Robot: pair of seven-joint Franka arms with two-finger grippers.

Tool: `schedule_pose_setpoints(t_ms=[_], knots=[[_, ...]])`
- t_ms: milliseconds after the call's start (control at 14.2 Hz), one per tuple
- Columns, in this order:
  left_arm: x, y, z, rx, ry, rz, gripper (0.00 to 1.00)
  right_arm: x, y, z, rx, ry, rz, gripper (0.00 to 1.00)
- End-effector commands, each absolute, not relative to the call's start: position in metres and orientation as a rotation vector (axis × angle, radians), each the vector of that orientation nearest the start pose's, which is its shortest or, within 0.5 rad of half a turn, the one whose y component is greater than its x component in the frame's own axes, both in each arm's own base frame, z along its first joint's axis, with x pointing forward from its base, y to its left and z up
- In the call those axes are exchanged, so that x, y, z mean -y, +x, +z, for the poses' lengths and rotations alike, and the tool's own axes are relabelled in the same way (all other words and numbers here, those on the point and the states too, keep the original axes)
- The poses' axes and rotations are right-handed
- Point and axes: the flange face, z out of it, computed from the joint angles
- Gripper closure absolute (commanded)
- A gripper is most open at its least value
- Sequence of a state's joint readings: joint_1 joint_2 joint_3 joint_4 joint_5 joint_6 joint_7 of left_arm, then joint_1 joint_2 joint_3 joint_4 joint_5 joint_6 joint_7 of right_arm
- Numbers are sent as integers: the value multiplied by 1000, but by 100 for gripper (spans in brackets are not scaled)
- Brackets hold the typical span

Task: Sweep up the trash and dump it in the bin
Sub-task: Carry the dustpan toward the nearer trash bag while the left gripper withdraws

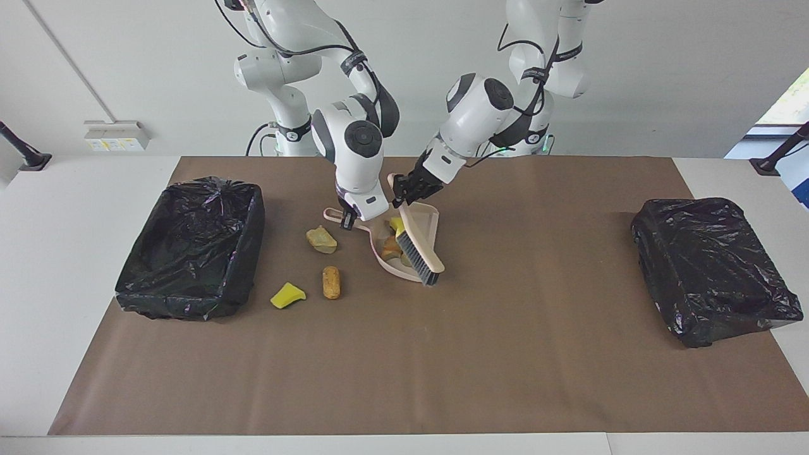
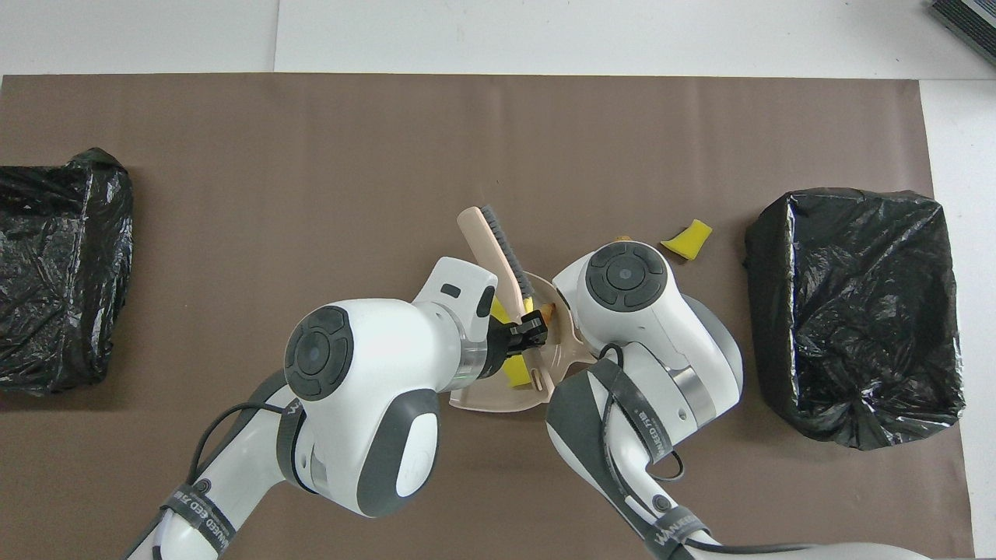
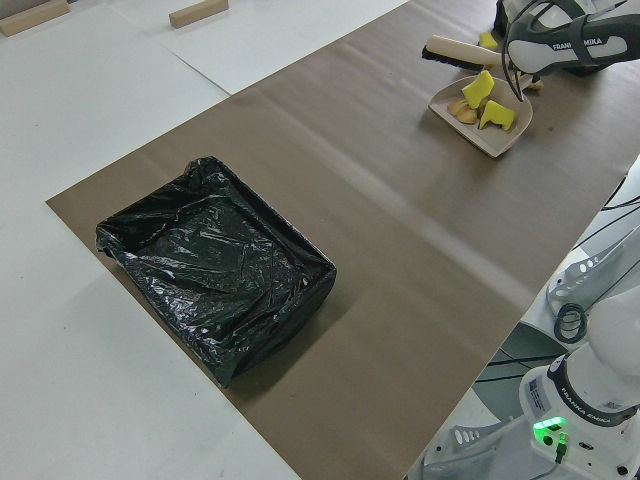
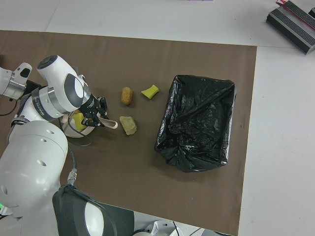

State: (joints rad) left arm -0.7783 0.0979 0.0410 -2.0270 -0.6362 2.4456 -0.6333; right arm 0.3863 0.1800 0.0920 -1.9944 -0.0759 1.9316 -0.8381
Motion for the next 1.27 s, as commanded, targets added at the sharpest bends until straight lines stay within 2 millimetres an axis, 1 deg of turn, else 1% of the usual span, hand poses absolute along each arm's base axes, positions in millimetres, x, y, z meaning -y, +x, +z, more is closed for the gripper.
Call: schedule_pose_setpoints(t_ms=[0, 71, 141, 282, 353, 494, 564, 635, 776, 917, 1058, 1199], knots=[[422, 455, 451, -414, 2482, -59, 100, -253, 502, 347, 1980, -2388, 310, 100], [430, 462, 457, -410, 2466, -68, 100, -256, 501, 345, 1979, -2389, 312, 100], [432, 463, 456, -410, 2466, -68, 100, -256, 501, 345, 1980, -2387, 315, 100], [432, 462, 454, -407, 2471, -82, 100, -257, 501, 345, 1986, -2383, 312, 100], [432, 457, 450, -392, 2488, -119, 100, -257, 501, 345, 1986, -2383, 315, 100], [423, 439, 441, -347, 2553, -312, 100, -257, 501, 345, 1986, -2383, 312, 100], [419, 430, 439, -349, 2567, -371, 100, -257, 501, 345, 1984, -2385, 312, 100], [413, 420, 436, -354, 2578, -405, 100, -257, 501, 346, 1983, -2387, 310, 100], [401, 393, 425, -389, 2602, -465, 100, -257, 501, 346, 1974, -2395, 310, 100], [395, 367, 419, -435, 2624, -550, 100, -258, 501, 346, 1966, -2402, 308, 100], [390, 348, 417, -476, 2648, -668, 100, -258, 501, 345, 1964, -2403, 310, 100], [388, 337, 416, -475, 2667, -758, 100, -256, 504, 346, 1949, -2409, 283, 100]])
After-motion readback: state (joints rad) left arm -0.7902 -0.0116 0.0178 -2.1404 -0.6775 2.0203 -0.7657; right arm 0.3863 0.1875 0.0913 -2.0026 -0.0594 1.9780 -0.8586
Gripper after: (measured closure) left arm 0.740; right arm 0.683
